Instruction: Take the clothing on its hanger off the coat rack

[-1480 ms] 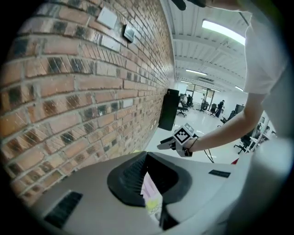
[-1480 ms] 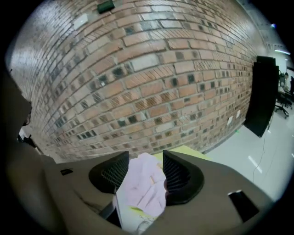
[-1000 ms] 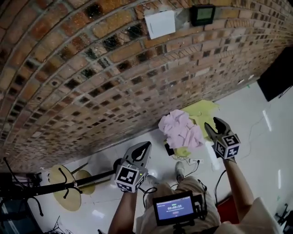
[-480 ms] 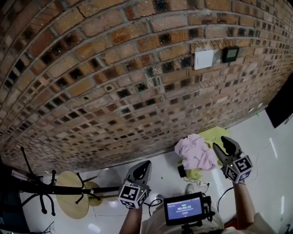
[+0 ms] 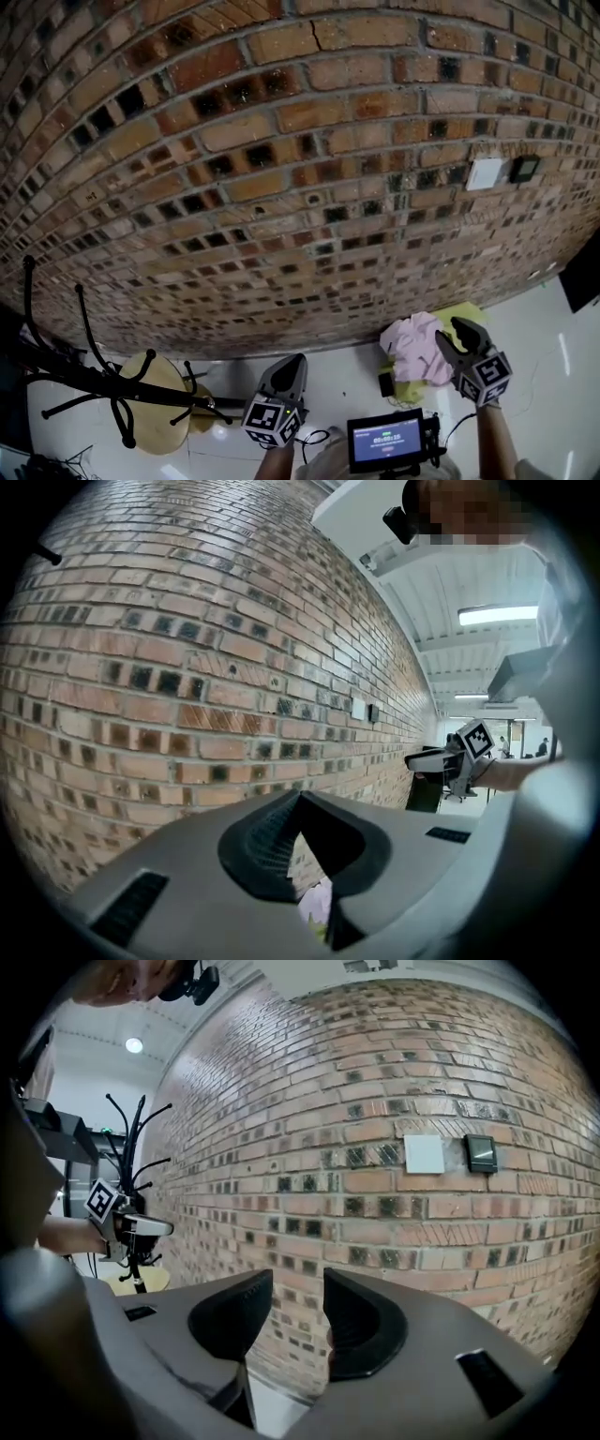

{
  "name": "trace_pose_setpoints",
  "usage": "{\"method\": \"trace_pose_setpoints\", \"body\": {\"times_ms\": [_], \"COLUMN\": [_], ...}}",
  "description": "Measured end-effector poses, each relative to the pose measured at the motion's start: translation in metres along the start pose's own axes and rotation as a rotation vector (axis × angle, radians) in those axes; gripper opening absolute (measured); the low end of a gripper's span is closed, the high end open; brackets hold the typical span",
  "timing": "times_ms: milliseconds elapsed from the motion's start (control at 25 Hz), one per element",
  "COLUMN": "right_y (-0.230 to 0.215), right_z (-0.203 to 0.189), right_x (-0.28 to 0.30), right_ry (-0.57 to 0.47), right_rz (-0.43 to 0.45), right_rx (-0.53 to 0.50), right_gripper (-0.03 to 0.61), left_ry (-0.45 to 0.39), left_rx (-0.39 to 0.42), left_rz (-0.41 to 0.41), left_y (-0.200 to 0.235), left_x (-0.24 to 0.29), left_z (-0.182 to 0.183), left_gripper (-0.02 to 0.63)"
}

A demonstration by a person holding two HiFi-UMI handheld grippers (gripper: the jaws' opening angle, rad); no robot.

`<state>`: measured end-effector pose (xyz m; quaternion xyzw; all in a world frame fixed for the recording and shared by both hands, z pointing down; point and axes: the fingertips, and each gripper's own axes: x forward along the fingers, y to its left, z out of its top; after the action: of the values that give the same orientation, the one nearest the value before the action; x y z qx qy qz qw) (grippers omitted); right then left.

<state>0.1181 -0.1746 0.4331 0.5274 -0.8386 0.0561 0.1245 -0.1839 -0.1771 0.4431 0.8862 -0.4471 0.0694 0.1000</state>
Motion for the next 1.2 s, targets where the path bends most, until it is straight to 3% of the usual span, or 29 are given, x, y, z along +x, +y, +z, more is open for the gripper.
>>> {"method": "trace_pose_setpoints", "body": {"times_ms": [240,400,520,760,920,1200], "right_y": [0.026,0.026,0.020,-0.006,-0.027,-0.049], "right_z": [0.032,0.039,0.040,0.019,0.019,-0.012], "right_x": [0.032,0.036,0.031,-0.009,-0.033,-0.071], "right_ry": [-0.015,-0.011,-0.024,-0.027,-0.056,-0.050], "right_rz": [0.030,0.039,0.025,-0.023,-0.043,-0.064], "right_rx": [-0.030,-0.061,-0.065,0.032,0.026,0.070], "right_gripper": [0.160,0.160,0.160,0.160,0.158,0.159], "left_ry": [0.100,0.089,0.064,0.039,0.017,0.043], "left_rx": [0.043,0.040,0.066,0.051,0.071,0.108], "left_rz": [0.046,0.014,-0.016,-0.078,-0.131,-0.192], "left_y": [0.041,0.038,0.027,-0.012,-0.038,-0.089], "left_x": [-0.012,-0.006,0.004,0.017,0.031,0.053], "left_z": [-0.012,-0.011,-0.001,0.015,0.032,0.024], "left_gripper": [0.008,0.008,0.008,0.006,0.006,0.005]}}
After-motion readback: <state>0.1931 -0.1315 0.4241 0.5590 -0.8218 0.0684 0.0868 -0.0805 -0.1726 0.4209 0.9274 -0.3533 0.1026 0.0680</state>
